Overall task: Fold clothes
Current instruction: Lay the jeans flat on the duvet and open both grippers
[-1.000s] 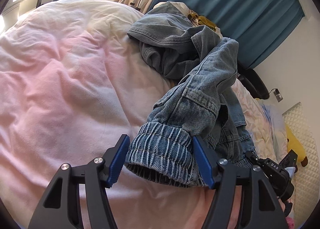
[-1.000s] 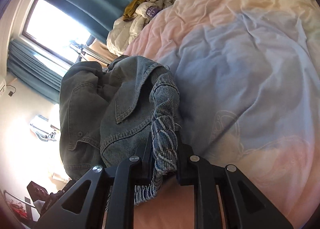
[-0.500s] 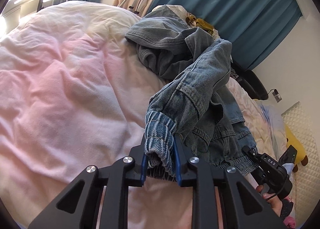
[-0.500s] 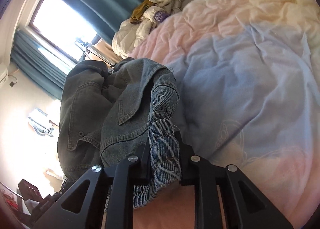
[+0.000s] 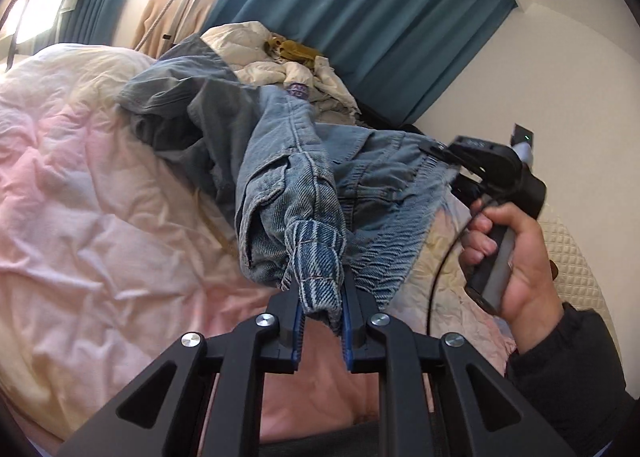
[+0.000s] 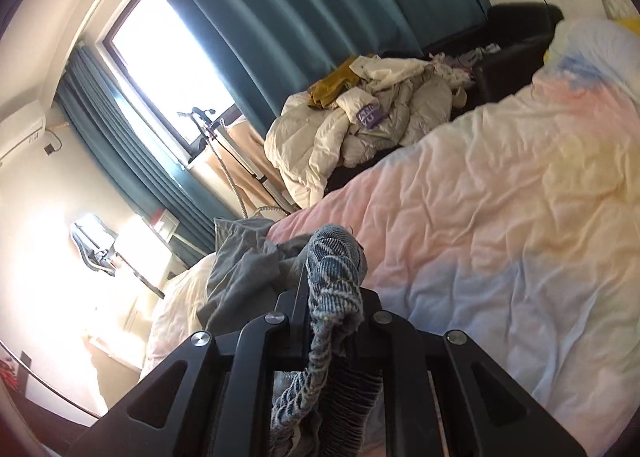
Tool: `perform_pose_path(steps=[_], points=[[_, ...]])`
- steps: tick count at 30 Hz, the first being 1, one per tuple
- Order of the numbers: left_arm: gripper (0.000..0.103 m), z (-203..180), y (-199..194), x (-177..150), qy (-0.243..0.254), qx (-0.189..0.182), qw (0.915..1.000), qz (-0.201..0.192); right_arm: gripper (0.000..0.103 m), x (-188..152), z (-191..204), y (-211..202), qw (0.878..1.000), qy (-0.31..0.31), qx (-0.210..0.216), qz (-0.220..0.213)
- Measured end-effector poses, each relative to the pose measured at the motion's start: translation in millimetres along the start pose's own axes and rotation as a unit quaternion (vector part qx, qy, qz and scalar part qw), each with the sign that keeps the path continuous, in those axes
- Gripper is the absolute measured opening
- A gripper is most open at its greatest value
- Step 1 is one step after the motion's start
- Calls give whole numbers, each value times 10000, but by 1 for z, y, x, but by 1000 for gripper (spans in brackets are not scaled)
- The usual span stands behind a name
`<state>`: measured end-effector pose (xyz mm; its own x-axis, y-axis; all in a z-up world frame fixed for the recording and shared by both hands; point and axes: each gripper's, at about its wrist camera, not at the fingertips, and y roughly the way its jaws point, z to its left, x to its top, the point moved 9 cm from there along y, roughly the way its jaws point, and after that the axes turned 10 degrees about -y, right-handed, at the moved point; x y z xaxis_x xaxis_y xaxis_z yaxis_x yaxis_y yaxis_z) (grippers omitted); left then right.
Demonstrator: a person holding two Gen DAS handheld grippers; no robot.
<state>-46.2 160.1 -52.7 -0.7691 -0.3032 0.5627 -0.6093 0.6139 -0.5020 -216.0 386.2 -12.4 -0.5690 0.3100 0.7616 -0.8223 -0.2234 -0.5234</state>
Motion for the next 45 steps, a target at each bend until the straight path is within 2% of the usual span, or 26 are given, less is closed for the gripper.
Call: perform_pose_path(steps=[3,7,9,15,19,25,30,33,36,37,41,43,45], points=[[15,-56,16,-10,215,-275,9994,-22,11,40,-7,-4,9987,-455,-244,11],[15,-111,50,-7,390,-539,9978,-30,10,86,-23,-9,9953,-760,-584,-102],[15,-131,70,-2,403,-648,9971,-36,10,107,-34,-10,9934,-861,-743,-151],[16,-165,147,14,363,-696,9955,-532,10,165,-87,14,9833,-1257,-1263,-359],[16,-167,222,5,569,-605,9953,-492,10,149,-149,72,9840,-1198,-1312,-153],[16,-140,327,-25,836,-270,9961,-36,11,124,-243,160,9841,-1107,-1383,156],[18,-125,365,-42,1021,-215,9945,103,11,89,-304,219,9857,-888,-1361,434],[22,-125,368,-43,1131,-184,9934,85,12,72,-316,237,9869,-867,-1254,520],[25,-130,365,-43,1256,-96,9920,60,18,76,-316,228,9909,-696,-1101,344],[32,-131,363,-44,1309,-43,9914,58,21,77,-310,219,9907,-720,-1102,336],[44,-132,354,-40,1490,114,9885,238,29,82,-288,183,9899,-822,-1111,307],[48,-132,342,-38,1611,130,9863,345,33,84,-276,165,9895,-874,-1115,292],[53,-133,320,-34,1764,209,9839,208,35,86,-265,146,9890,-925,-1119,277]])
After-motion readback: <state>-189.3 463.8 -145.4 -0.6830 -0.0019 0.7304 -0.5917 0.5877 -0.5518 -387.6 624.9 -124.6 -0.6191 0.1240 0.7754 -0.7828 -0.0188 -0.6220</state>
